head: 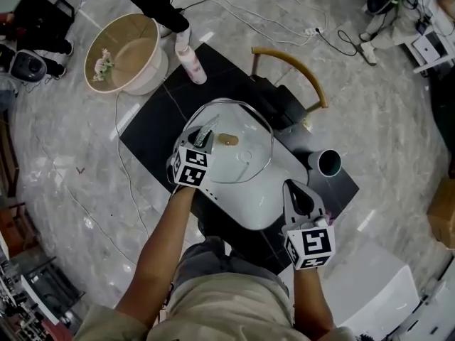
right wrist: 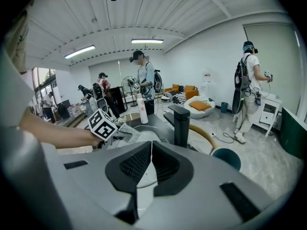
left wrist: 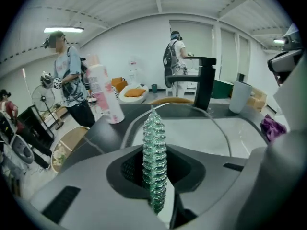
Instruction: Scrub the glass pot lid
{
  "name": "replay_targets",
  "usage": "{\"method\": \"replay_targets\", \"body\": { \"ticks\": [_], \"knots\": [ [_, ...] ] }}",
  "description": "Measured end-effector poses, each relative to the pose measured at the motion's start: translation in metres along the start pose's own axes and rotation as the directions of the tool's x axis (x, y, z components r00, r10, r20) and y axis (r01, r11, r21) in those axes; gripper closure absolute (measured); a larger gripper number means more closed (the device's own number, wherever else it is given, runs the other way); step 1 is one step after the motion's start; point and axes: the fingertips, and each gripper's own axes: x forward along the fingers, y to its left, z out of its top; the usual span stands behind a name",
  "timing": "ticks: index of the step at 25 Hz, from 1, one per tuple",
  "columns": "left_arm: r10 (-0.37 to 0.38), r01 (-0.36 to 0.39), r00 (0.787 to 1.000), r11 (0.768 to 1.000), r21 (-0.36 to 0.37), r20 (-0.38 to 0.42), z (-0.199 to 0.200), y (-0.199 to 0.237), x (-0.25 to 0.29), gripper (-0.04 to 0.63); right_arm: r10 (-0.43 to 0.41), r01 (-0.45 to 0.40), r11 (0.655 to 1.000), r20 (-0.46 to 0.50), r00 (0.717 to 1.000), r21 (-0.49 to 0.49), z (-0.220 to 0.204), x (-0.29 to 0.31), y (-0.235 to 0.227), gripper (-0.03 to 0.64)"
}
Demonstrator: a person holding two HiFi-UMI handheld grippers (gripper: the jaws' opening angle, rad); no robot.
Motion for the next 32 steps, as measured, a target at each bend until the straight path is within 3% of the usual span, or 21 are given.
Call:
{"method": "replay_targets", "body": {
  "ticks": [5,13,18,23,29,32],
  "knots": [
    [0.115,-0.116,0.993,0.992,-0.055,-0.025,-0.032,0.054,-0.034,0.508,0.048,-0.048,0.999,-0.004,0.999,-0.021,0.000,0.009,0.021,0.592],
    [0.112,-0.114,0.993,0.991,-0.063,-0.030,-0.037,0.043,-0.033,0.508,0.045,-0.045,0.999,-0.002,0.999,-0.026,-0.004,0.000,0.023,0.592],
    [0.048,-0.050,0.998,0.997,-0.052,-0.032,-0.024,0.002,-0.013,0.508,0.006,-0.006,1.000,-0.002,1.000,0.001,-0.013,-0.016,-0.002,0.592],
    [-0.065,0.065,0.998,0.998,0.011,-0.017,0.007,-0.074,0.017,0.508,-0.031,0.031,0.999,-0.005,1.000,0.030,-0.024,-0.031,-0.024,0.592],
    [-0.215,0.213,0.976,0.968,0.130,0.008,0.047,-0.171,0.039,0.508,-0.078,0.079,0.995,-0.017,0.997,0.061,-0.036,-0.043,-0.051,0.592],
    [-0.245,0.243,0.970,0.959,0.143,-0.004,0.050,-0.192,0.043,0.508,-0.084,0.085,0.994,-0.017,0.996,0.070,-0.038,-0.044,-0.056,0.592]
  ]
}}
